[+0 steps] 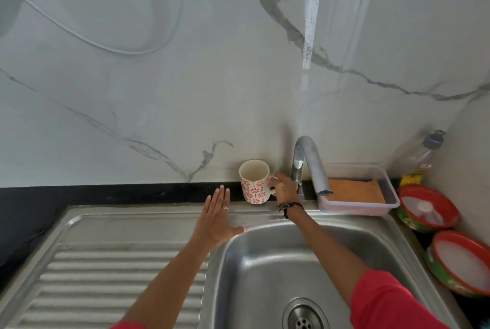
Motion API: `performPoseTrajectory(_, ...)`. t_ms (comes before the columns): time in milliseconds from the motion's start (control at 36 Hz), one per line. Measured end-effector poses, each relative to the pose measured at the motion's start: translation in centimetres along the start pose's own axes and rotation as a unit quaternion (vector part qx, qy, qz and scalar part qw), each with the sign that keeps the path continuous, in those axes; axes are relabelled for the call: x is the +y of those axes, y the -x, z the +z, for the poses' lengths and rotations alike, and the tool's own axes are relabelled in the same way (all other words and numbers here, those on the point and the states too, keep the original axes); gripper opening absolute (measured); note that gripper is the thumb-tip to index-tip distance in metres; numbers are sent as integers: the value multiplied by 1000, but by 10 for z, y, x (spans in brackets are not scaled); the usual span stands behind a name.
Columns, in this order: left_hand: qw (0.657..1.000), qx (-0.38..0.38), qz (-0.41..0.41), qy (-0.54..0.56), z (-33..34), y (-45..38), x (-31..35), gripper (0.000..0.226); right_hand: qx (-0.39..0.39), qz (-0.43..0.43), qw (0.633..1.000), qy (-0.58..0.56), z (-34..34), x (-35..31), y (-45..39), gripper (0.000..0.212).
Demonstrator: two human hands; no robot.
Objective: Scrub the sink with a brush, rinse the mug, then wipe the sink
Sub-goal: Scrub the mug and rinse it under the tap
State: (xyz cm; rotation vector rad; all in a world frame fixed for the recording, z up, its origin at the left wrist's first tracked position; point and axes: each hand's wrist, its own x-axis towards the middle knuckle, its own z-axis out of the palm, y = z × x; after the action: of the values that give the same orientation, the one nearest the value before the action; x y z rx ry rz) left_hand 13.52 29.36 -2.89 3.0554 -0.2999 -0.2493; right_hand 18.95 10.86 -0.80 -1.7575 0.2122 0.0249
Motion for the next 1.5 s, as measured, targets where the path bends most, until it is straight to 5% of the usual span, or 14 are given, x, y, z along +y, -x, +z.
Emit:
performPoseTrajectory(361, 1000, -7, 21, 7, 6, 2, 12, 105, 59, -1, 994, 89, 7, 4, -10, 10)
performPoseTrajectory(639, 999, 2, 31, 25, 6, 27, 15, 103, 65, -14, 974, 216, 6, -3, -1, 35)
performPoseTrajectory(806, 997, 45, 30, 52, 15, 61, 10, 82, 145, -69, 954, 255, 19, -5, 45, 50)
performPoseTrajectory(1139, 996, 19, 83, 10, 42, 169, -56, 73, -28, -182, 953, 242, 95, 56, 150, 31)
performPoseTrajectory(1306, 992, 24, 124, -6, 44, 175, -62, 76, -48, -175, 909, 374, 73, 66, 171, 42)
performPoseTrajectory(1500, 985, 35, 169, 10, 50, 152, -5, 83, -94, -190, 793, 571, 5, 74, 188, 60)
